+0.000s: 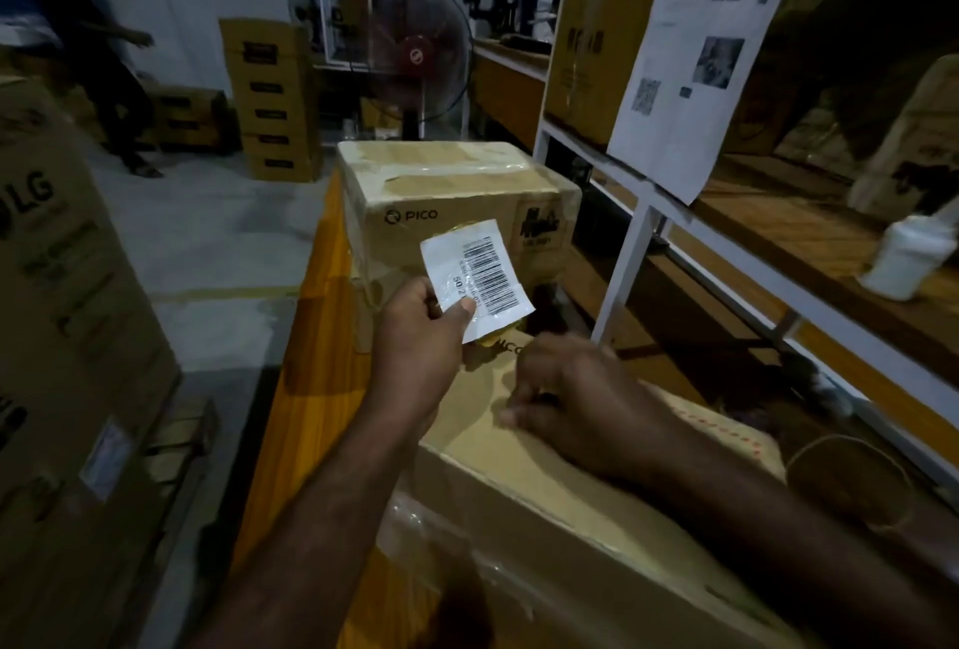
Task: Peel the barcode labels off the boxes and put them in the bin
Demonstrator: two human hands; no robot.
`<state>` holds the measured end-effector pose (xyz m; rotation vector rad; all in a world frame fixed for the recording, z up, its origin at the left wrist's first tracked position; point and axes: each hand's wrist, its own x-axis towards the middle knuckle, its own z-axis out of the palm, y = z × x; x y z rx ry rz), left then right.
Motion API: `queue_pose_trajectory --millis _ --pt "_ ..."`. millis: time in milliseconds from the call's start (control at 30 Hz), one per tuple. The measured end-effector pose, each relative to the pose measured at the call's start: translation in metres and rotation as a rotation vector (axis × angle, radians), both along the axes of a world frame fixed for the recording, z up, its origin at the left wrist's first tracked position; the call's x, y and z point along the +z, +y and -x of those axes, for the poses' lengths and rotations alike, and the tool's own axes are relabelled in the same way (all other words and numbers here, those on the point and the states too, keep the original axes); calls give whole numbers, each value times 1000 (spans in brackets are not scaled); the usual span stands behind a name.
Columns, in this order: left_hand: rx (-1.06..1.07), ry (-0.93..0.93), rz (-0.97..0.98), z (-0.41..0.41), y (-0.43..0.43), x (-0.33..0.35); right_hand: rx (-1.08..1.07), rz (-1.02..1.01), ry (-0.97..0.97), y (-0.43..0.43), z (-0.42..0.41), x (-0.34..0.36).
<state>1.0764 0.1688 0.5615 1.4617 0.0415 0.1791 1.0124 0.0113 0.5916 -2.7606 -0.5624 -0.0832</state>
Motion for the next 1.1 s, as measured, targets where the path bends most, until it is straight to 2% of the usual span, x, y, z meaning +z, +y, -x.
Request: queue_pose_trajectory --millis 100,200,367,467,733,900,1100 --pt "20 -13 22 -1 4 -2 12 181 133 3 41 3" --pt "26 -38 -39 3 5 -2 -52 250 247 -1 60 -3" --pt "66 -62 -157 8 9 -5 -168 394 204 2 52 -16" --pt "106 -91 -201 11 14 -5 -139 418 142 -4 35 -16" --pt "139 -99 -130 -13 30 7 -59 199 -45 13 -23 -30" --pt "126 -142 -271 -27 37 1 -46 85 -126 20 -59 -29" --pt "80 -15 -185 -53 41 4 -14 43 -111 4 -93 -27"
